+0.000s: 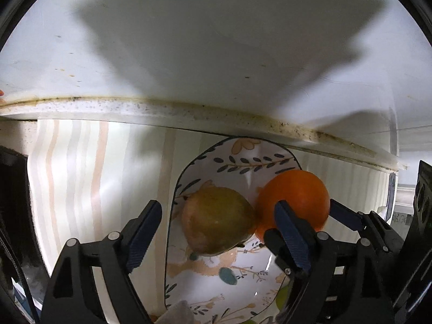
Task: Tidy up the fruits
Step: 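Carry both fruits to the floral plate and release them there, then reach down toward the fruits by the cat mat with both tools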
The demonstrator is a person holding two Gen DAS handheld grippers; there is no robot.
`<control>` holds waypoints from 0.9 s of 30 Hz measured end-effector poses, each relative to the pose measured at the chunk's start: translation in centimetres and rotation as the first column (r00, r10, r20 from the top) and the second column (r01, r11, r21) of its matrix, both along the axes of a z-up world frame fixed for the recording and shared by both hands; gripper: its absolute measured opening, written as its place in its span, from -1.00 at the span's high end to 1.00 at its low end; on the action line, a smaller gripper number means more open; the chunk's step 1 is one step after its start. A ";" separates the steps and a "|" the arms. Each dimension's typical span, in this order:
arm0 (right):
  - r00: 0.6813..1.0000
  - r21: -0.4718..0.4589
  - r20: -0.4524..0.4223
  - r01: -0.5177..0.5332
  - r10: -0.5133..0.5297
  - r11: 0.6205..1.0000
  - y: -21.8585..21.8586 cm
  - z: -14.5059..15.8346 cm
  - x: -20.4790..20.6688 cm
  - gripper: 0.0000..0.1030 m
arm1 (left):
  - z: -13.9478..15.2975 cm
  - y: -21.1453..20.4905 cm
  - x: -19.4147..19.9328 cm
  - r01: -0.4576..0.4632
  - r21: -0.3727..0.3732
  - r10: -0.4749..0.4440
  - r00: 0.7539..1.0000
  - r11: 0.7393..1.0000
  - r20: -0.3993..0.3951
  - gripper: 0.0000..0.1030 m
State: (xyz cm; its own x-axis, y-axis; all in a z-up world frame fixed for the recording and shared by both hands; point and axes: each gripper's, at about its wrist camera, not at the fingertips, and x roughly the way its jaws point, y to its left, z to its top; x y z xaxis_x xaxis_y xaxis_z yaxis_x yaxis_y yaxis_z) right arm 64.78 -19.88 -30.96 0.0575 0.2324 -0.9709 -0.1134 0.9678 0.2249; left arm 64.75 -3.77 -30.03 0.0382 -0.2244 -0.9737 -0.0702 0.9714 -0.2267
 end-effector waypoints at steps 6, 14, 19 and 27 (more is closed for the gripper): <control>0.997 -0.073 0.036 0.076 -0.073 0.994 -1.1 2.7 -2.4 -0.91 | 2.6 1.2 -1.7 -0.007 0.086 0.002 0.998 0.996 0.055 -0.65; 0.991 -0.143 0.098 0.110 -0.097 0.984 -0.7 6.6 -8.4 -0.91 | 6.7 2.8 -7.5 -0.007 0.184 -0.023 0.987 0.983 0.162 -0.65; 0.985 -0.142 0.139 0.122 -0.102 0.982 0.4 8.3 -11.9 -0.91 | 8.4 3.8 -11.5 -0.006 0.211 -0.038 0.978 0.977 0.204 -0.65; 0.964 -0.136 0.237 0.158 -0.123 0.978 1.6 12.2 -17.0 -0.91 | 11.6 4.1 -16.1 -0.003 0.227 -0.060 0.960 0.974 0.273 -0.65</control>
